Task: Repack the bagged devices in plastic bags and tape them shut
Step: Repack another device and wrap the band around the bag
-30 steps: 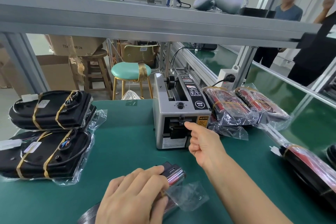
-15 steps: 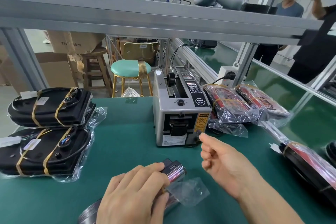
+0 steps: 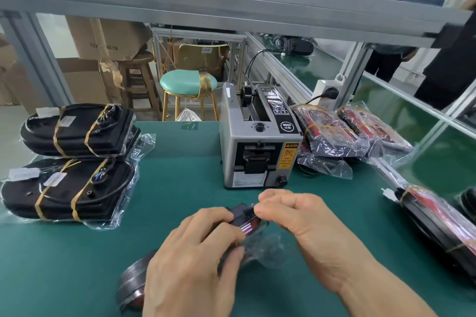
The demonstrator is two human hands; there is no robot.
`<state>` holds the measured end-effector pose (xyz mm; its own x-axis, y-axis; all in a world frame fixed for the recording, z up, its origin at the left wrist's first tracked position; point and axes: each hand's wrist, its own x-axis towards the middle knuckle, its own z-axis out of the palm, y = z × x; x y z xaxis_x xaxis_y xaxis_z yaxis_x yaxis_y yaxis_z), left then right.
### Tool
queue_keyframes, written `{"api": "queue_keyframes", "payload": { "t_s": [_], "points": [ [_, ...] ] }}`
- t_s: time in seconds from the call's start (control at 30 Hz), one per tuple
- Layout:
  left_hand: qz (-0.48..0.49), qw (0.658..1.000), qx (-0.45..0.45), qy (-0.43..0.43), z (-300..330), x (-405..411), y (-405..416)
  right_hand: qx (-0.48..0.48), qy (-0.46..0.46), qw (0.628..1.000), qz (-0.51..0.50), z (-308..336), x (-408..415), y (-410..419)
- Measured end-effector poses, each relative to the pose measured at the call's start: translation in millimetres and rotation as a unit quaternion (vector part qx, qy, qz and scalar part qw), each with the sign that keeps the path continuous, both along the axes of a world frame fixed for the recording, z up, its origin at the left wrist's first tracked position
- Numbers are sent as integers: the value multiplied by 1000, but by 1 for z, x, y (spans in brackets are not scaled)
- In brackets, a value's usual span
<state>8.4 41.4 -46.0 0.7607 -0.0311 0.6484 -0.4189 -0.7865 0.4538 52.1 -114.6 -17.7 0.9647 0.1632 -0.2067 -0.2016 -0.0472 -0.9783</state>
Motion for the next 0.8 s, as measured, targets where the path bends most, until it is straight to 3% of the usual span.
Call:
{"api": "queue_keyframes", "payload": {
  "t_s": [0.47, 0.8],
  "points": [
    [17, 995, 17, 99, 12, -1, -3, -34, -16, 999, -14, 8, 1, 0],
    [5, 996, 17, 85, 10, 1, -2, -68, -17, 997, 13, 12, 4, 0]
  ]
}}
